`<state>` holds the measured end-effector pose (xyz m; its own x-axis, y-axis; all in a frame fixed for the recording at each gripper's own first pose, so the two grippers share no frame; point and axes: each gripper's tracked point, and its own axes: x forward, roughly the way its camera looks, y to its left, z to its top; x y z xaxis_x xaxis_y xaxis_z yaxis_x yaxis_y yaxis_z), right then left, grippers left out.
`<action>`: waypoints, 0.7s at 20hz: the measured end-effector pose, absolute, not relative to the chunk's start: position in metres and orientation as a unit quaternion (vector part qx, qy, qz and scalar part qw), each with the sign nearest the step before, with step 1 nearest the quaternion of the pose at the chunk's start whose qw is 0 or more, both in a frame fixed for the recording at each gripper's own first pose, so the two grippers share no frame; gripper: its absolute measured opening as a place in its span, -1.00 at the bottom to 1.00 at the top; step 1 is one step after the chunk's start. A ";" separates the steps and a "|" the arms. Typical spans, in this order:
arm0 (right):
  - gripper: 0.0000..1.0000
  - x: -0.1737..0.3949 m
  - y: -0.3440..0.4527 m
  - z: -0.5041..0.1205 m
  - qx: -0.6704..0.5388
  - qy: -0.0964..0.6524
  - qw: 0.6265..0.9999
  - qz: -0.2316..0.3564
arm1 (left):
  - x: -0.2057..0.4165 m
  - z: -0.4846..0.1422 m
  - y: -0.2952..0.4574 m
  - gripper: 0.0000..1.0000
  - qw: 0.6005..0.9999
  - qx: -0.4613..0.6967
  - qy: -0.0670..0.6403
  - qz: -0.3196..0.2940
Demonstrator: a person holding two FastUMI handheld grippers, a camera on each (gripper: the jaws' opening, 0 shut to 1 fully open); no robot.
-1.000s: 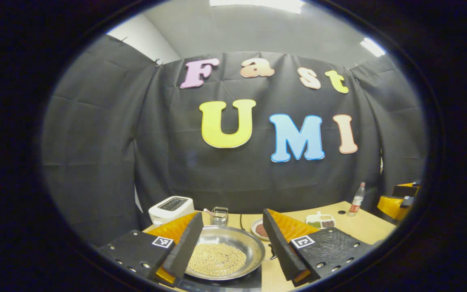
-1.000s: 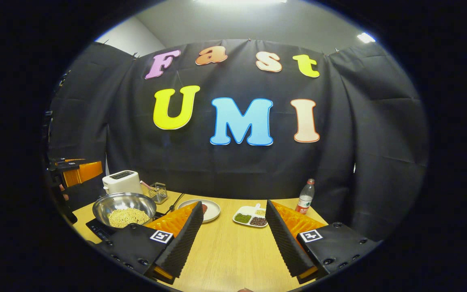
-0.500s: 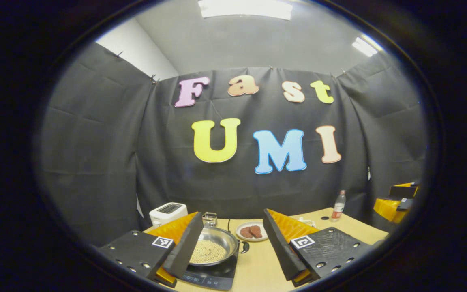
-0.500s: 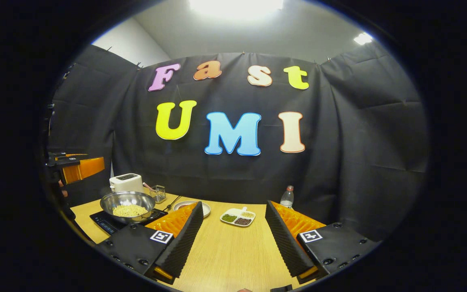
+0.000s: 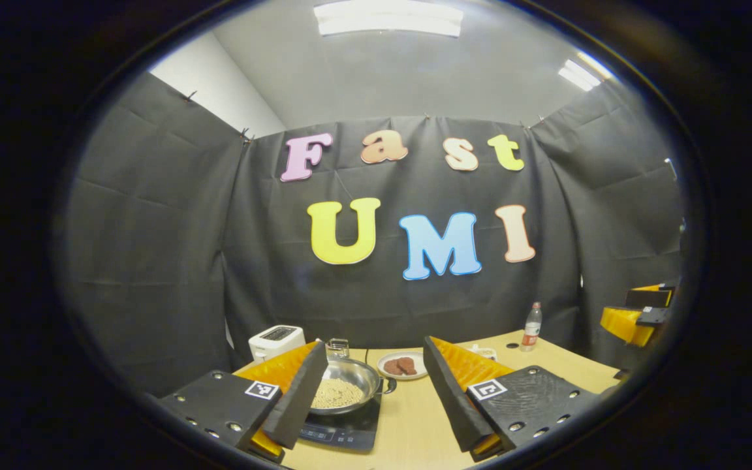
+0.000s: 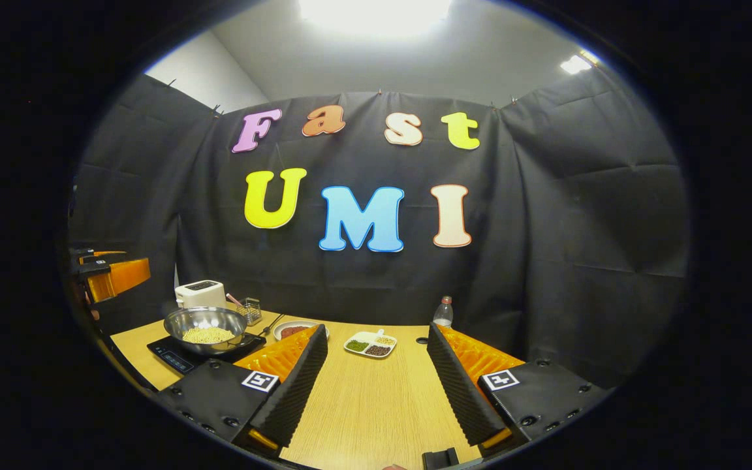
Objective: First push the handle of the pot to place it horizontally, then grasp the pot with both hands and set it on the induction cooktop.
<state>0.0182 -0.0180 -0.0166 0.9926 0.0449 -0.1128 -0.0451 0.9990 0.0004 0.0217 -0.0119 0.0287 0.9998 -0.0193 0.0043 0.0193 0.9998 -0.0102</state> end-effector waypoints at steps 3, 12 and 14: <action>0.94 0.002 -0.017 -0.004 -0.005 0.042 0.999 0.014 | 0.008 0.031 -0.002 0.75 1.000 -0.010 -0.003 -0.014; 0.96 -0.028 -0.013 0.008 -0.011 0.031 0.999 -0.003 | -0.014 0.040 0.034 0.78 1.000 -0.014 -0.017 0.003; 0.96 -0.029 -0.013 0.013 -0.016 0.023 1.000 -0.004 | -0.018 0.042 0.039 0.78 1.000 -0.012 -0.019 0.005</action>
<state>-0.0289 -0.0134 0.0129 0.9989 -0.0078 -0.0467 0.0064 0.9995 -0.0318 -0.0184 0.0386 0.0418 0.9992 0.0113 0.0378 -0.0104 0.9996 -0.0244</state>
